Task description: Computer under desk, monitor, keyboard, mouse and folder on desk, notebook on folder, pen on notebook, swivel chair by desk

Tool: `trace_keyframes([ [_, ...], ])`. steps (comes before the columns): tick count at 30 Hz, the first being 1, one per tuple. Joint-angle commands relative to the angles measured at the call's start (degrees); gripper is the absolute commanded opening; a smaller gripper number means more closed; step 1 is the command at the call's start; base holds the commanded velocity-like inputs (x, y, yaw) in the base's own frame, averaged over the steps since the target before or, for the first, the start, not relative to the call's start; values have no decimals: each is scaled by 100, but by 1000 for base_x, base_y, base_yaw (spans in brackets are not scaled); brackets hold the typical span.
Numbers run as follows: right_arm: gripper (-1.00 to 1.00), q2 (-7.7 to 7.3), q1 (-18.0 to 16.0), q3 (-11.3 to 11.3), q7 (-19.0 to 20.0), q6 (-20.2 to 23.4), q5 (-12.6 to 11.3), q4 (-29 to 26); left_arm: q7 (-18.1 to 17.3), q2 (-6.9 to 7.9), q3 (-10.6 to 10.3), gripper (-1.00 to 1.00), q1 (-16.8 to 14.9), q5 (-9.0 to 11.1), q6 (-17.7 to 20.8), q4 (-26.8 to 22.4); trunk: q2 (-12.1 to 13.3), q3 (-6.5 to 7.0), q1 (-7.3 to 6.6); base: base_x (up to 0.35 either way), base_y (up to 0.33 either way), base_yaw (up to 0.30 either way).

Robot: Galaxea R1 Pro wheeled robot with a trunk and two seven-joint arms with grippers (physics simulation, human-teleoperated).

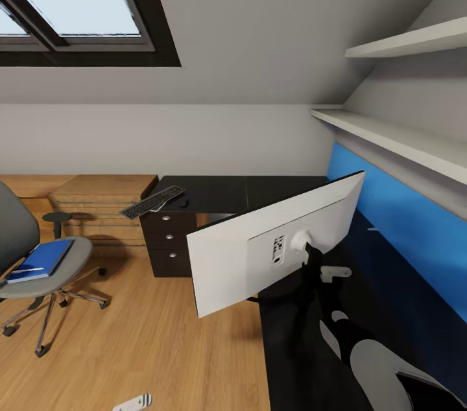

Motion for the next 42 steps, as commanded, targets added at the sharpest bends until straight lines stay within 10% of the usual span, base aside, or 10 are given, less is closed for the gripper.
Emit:
trace_keyframes([
  [1,-100,3,-5,27,-8,2,126,25,28,2,-8,100,-4,52,31,-11,-12,-14,4,0,0,0],
  [42,-100,-4,-5,36,-7,-45,133,21,60,6,-2,100,-4,54,43,-8,-12,-14,4,-161,-121,0],
])
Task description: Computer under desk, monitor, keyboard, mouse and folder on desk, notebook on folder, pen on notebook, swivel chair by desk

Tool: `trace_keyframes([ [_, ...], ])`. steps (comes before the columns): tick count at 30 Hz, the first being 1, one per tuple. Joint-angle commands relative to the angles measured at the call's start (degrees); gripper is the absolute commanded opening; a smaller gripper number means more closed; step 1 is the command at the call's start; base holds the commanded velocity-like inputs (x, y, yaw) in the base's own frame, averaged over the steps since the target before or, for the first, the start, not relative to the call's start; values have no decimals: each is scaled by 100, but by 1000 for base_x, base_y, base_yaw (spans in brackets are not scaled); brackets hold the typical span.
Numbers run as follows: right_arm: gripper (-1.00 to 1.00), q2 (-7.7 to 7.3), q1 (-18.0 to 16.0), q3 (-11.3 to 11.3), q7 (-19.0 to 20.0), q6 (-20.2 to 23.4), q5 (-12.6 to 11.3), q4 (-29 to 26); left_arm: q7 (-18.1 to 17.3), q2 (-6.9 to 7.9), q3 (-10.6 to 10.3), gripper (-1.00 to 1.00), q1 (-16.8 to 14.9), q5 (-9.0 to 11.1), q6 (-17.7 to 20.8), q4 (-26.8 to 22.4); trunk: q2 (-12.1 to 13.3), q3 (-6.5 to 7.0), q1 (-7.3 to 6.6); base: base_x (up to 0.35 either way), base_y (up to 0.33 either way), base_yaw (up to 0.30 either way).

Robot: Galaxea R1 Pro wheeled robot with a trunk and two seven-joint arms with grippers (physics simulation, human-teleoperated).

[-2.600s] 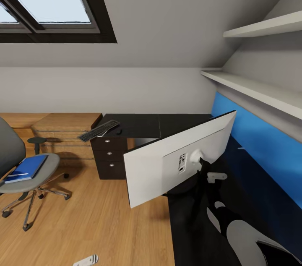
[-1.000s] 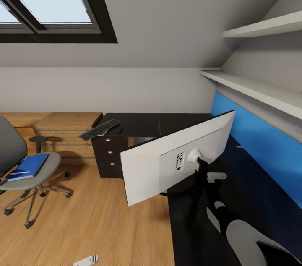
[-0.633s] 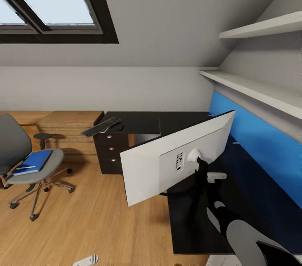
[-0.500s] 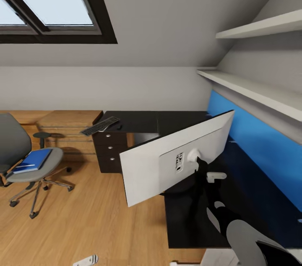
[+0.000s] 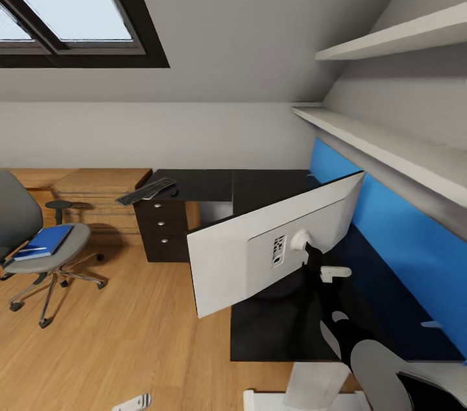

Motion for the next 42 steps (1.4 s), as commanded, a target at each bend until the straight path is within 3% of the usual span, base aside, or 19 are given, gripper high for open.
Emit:
trace_keyframes([
  [1,-100,-3,-6,152,-30,-21,-2,16,38,4,-3,100,-2,58,34,-9,-9,-14,5,-18,-51,0],
  [4,-100,-3,-6,152,-30,-21,-2,16,42,6,0,100,-2,66,40,59,-9,-14,5,-10,-29,0],
  [9,-100,-1,-6,152,-30,-21,-2,16,16,51,9,100,-1,61,-99,812,-9,-14,5,-2,-7,0],
  [12,-100,2,-6,152,-30,-23,1,16,-3,134,8,100,6,46,-1668,2042,-9,-14,5,0,0,0],
  [13,-100,0,-6,152,-30,-23,3,16,-8,135,-8,100,6,36,-2406,2538,-9,-14,5,0,0,0],
  [14,-100,-1,-6,152,-30,-22,4,16,-10,133,-17,100,6,31,-2824,2830,-9,-14,5,0,0,0],
  [15,-100,-2,-6,152,-30,-23,5,16,-12,132,-23,100,6,28,-3134,3053,-9,-14,5,0,0,0],
  [18,-100,-3,-6,152,-30,-21,6,20,-12,124,-34,100,6,25,-3513,3325,-9,-14,5,0,0,0],
  [23,-100,-2,-6,152,-30,-20,4,17,-6,133,-40,100,7,23,-3684,3444,-9,-14,5,0,0,0],
  [42,-100,-3,-6,152,-30,4,7,16,-5,138,-41,100,7,29,-3705,3458,-9,-14,5,0,0,0],
])
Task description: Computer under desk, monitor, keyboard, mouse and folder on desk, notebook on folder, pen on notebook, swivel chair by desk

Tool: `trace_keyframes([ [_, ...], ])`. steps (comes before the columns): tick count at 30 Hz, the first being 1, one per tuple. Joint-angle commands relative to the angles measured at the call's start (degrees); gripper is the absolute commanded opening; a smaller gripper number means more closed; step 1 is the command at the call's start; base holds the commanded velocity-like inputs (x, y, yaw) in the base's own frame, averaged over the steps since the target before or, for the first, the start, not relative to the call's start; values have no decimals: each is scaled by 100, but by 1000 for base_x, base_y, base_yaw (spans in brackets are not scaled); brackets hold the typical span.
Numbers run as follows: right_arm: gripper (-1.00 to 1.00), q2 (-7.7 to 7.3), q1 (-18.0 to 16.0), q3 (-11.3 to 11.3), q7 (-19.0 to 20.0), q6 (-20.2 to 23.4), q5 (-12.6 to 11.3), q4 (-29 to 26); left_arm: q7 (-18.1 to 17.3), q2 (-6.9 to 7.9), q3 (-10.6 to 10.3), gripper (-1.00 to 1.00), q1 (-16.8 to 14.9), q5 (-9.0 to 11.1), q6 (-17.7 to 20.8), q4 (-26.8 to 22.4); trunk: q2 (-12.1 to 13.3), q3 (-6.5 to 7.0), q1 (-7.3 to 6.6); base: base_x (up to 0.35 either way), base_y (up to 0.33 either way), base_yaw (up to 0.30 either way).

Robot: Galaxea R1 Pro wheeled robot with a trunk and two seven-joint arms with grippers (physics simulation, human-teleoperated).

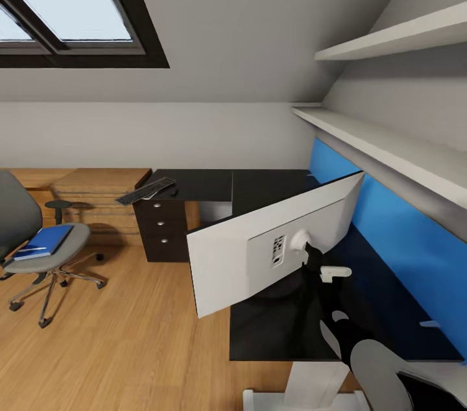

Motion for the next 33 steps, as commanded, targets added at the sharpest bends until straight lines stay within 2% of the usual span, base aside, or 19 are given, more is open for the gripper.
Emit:
trace_keyframes([
  [1,-100,-6,-3,197,-44,-18,-54,29,35,0,-12,100,-4,-17,-12,-1,-10,-15,4,0,0,0],
  [2,-100,34,-3,-6,-53,-46,96,12,43,-33,-12,100,-4,-15,-46,-11,-10,-13,4,0,0,0],
  [3,-100,66,-3,-74,-53,-46,104,12,44,-65,-12,100,-4,-15,-78,-12,-10,-13,4,0,0,0],
  [5,-100,126,-3,-91,-53,-46,104,12,44,-105,-12,100,-4,-15,-115,-12,-10,-13,4,0,0,0],
  [11,-100,124,-3,-5,-53,-46,104,12,41,-115,-12,100,-4,-15,-155,-11,-10,-13,4,0,0,0],
  [14,-100,119,-3,-60,-53,-46,161,12,36,-114,-12,100,-4,-15,-188,-12,-10,-13,4,0,0,0],
  [16,-100,117,-3,-205,-51,-46,323,12,36,-115,-12,100,-4,-15,-195,-13,-10,-13,4,0,0,0],
  [33,-100,276,-3,-2674,71,-395,2605,12,35,-123,-12,100,-4,-15,-209,-16,-10,-13,4,0,0,0],
])
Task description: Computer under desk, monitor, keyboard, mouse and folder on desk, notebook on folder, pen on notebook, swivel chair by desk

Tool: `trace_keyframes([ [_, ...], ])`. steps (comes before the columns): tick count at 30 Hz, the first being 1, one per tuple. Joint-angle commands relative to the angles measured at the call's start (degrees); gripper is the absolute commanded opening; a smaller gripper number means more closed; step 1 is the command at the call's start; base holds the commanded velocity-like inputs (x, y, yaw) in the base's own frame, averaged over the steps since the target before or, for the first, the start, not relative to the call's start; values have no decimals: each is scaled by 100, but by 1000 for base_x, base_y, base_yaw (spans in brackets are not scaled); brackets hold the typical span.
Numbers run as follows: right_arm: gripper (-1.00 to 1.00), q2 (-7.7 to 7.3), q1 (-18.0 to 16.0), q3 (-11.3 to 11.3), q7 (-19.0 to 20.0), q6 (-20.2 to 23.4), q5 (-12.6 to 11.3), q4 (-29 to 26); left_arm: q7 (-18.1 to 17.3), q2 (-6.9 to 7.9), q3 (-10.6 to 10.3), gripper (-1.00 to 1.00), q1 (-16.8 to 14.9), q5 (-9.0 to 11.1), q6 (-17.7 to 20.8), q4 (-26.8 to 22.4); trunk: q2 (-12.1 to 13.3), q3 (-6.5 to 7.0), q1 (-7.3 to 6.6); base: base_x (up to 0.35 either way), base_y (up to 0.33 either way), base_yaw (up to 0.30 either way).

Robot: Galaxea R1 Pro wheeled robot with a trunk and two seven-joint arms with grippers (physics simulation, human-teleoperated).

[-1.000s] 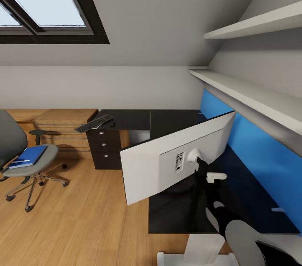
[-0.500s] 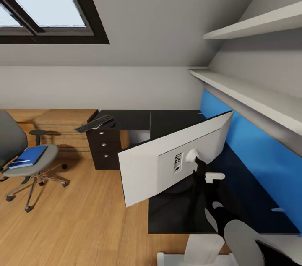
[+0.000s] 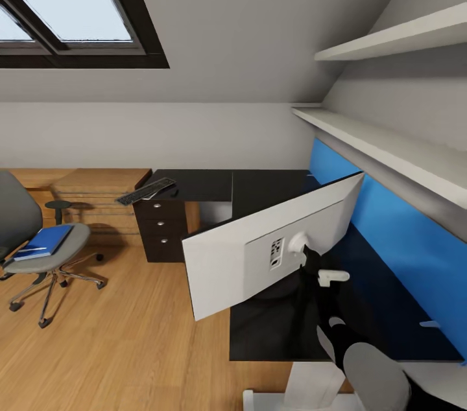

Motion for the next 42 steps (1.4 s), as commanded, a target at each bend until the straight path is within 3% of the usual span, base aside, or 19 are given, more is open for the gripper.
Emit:
trace_keyframes([
  [1,-100,-33,-1,10,-73,25,29,1,38,0,-11,100,-4,-22,-13,-1,-7,-15,5,0,0,0],
  [2,-100,-201,-1,2827,-218,411,-2603,1,38,0,-11,100,-4,-22,-13,0,-7,-15,5,0,0,0],
  [42,-100,-208,-1,2827,-217,402,-2603,1,46,9,-3,100,-4,-22,-13,3,-7,-15,5,26,0,0],
])
